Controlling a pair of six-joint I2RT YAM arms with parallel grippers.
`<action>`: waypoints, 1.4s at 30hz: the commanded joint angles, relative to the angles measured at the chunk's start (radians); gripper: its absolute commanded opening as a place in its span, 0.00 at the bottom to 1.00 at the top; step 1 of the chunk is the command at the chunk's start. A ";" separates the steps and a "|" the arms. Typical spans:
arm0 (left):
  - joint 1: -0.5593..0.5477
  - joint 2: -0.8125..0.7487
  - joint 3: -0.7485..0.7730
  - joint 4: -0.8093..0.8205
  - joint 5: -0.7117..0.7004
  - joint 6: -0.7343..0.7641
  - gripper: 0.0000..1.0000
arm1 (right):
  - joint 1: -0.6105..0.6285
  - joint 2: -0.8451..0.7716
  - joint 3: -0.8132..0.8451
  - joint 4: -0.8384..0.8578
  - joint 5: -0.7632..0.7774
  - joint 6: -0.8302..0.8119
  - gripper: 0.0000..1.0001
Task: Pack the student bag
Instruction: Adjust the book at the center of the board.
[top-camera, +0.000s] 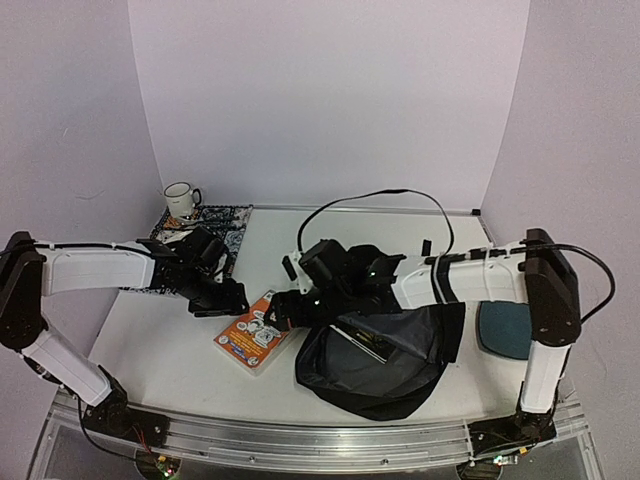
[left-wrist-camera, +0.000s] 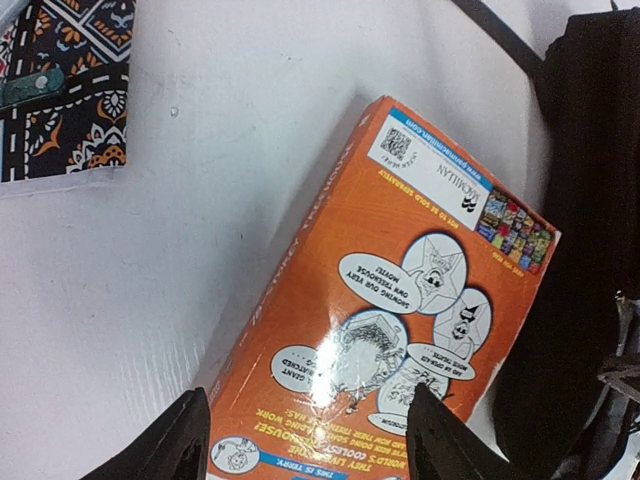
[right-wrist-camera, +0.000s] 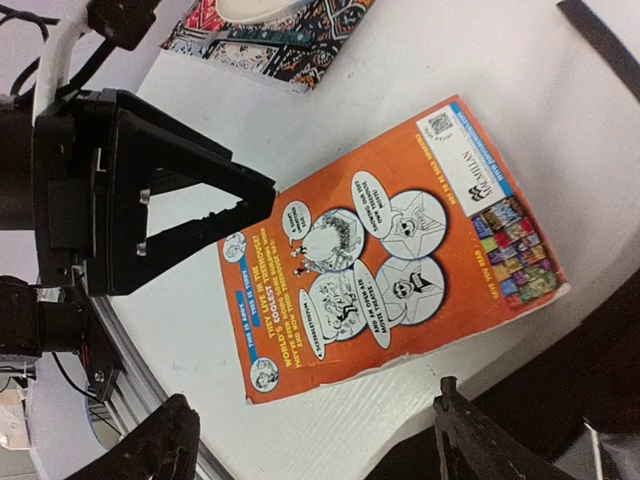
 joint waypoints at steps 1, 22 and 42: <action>0.021 0.050 -0.032 0.089 0.057 0.045 0.68 | 0.011 0.076 0.032 -0.002 -0.063 0.082 0.82; 0.020 -0.138 -0.426 0.477 0.393 -0.298 0.65 | -0.040 0.193 -0.010 0.008 -0.040 0.185 0.83; 0.014 -0.029 -0.533 0.869 0.452 -0.510 0.63 | -0.052 0.261 -0.060 0.219 -0.206 0.245 0.52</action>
